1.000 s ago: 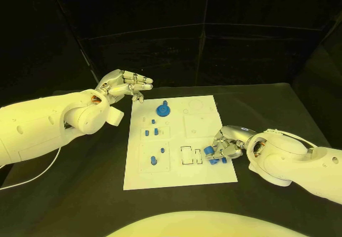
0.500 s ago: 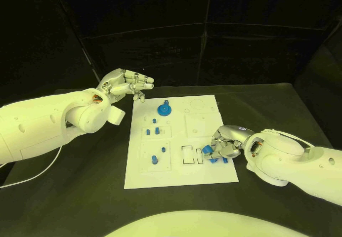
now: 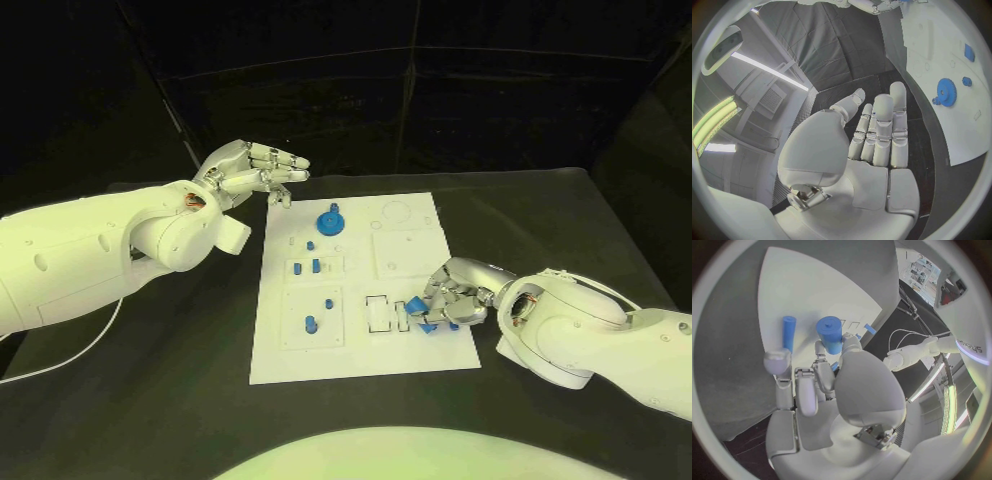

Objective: Assemble the parts on the task board

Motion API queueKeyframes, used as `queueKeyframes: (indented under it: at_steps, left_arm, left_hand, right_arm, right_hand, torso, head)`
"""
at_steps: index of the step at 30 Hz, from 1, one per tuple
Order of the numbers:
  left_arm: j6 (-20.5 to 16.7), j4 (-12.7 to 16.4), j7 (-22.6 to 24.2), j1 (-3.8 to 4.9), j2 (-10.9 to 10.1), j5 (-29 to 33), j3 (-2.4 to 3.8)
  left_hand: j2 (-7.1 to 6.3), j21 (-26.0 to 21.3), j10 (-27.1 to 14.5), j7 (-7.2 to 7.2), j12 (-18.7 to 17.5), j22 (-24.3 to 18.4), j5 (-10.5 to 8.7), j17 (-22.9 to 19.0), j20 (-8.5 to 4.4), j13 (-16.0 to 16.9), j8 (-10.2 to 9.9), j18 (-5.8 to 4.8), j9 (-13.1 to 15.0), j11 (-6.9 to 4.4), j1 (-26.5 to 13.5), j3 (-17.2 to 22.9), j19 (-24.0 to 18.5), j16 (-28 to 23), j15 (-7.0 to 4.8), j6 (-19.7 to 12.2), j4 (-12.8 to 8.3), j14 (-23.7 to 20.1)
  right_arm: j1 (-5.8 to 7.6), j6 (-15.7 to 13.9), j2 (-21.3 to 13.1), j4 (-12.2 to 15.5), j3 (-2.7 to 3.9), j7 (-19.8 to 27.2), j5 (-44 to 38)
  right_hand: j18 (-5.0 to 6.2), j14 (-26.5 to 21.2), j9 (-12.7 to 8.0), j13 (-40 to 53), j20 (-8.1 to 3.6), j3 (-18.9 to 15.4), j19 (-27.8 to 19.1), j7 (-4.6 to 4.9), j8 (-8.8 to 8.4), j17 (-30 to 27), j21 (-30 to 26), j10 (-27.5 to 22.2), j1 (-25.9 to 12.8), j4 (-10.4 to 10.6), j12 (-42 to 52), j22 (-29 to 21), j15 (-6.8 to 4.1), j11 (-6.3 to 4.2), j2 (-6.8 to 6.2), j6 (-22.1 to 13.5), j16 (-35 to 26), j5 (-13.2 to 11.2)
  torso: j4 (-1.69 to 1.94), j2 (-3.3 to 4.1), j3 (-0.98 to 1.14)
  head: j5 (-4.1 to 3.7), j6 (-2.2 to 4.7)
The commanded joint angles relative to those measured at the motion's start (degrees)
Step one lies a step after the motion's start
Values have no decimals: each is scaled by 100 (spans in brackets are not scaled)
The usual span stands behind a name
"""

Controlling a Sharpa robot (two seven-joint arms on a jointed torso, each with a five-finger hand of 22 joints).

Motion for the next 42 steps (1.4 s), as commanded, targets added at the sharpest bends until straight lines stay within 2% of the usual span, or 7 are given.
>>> queueKeyframes:
  at_steps: [1,9,12,18,24,28,42]
  left_arm:
    - [12,-1,104,4,7,16,3]
    - [19,-11,100,3,27,16,3]
    - [26,-6,94,2,33,16,3]
    - [24,5,82,4,26,16,3]
    - [28,25,75,6,20,16,4]
    - [39,27,70,7,23,16,4]
    - [59,28,53,7,18,16,4]
  left_hand:
    - [35,-27,-56,-2,38,-5,-10,-1,38,0,-34,34,-3,-2,-18,-1,-14,-9,-13,-43,19,-34]
    - [37,-29,-59,-1,41,-7,-10,2,38,1,-34,34,-3,-2,-14,0,-13,-6,-14,-46,19,-33]
    - [37,-29,-59,-1,41,-7,-10,2,38,1,-34,34,-3,-2,-14,0,-13,-6,-14,-46,19,-33]
    - [37,-29,-59,-1,41,-7,-10,2,38,1,-34,34,-3,-2,-14,0,-13,-6,-14,-46,19,-33]
    - [37,-29,-59,-1,41,-7,-10,2,38,1,-34,34,-3,-2,-14,0,-13,-6,-14,-46,19,-33]
    - [36,-32,-66,2,44,-9,-11,-6,39,1,-36,34,-4,0,-16,-3,-11,-8,-13,-53,20,-35]
    - [36,-32,-66,2,44,-9,-11,-6,39,1,-36,34,-4,0,-16,-3,-11,-8,-13,-53,20,-35]
  right_arm:
    - [12,-432,-7,43,3,170,511]
    - [13,-412,244,-42,4,251,738]
    - [13,-347,380,-106,4,245,764]
    - [13,-202,615,-199,4,127,783]
    - [13,-339,726,-230,5,15,640]
    - [14,-368,764,-239,5,-67,522]
    - [15,-260,822,-282,5,-228,260]
  right_hand:
    - [-72,445,98,2,-36,-20,1,-81,11,775,32,25,45,-17,-6,7,-42,-1,93,90,25,98]
    - [-74,443,120,14,-39,-64,2,-78,18,766,33,38,-18,41,-11,8,-41,1,112,100,21,33]
    - [-75,443,146,23,-40,-102,2,-86,37,767,34,48,-62,77,-16,10,-43,-3,130,119,20,-118]
    - [-69,445,244,55,-49,-281,-8,-112,110,781,19,82,-290,119,-21,-12,-56,-22,172,180,22,-774]
    - [-71,448,285,59,-58,-350,-1,-123,129,793,23,91,-359,119,-34,-3,-65,-30,189,185,26,-906]
    - [-71,449,313,58,-62,-402,2,-129,140,799,22,95,-416,122,-48,-3,-70,-36,199,185,27,-1006]
    - [-58,435,490,-61,-66,-733,-36,-131,173,737,-38,30,-801,133,-256,-89,-71,-35,187,112,-8,-2411]
  torso:
    - [17,2,-5]
    - [1,4,-5]
    - [13,14,-4]
    - [9,17,-4]
    - [-14,4,3]
    - [-5,6,-1]
    - [-6,4,-1]
  head:
    - [-16,8]
    - [-13,28]
    - [-10,30]
    - [38,24]
    - [82,12]
    - [71,16]
    - [93,-6]
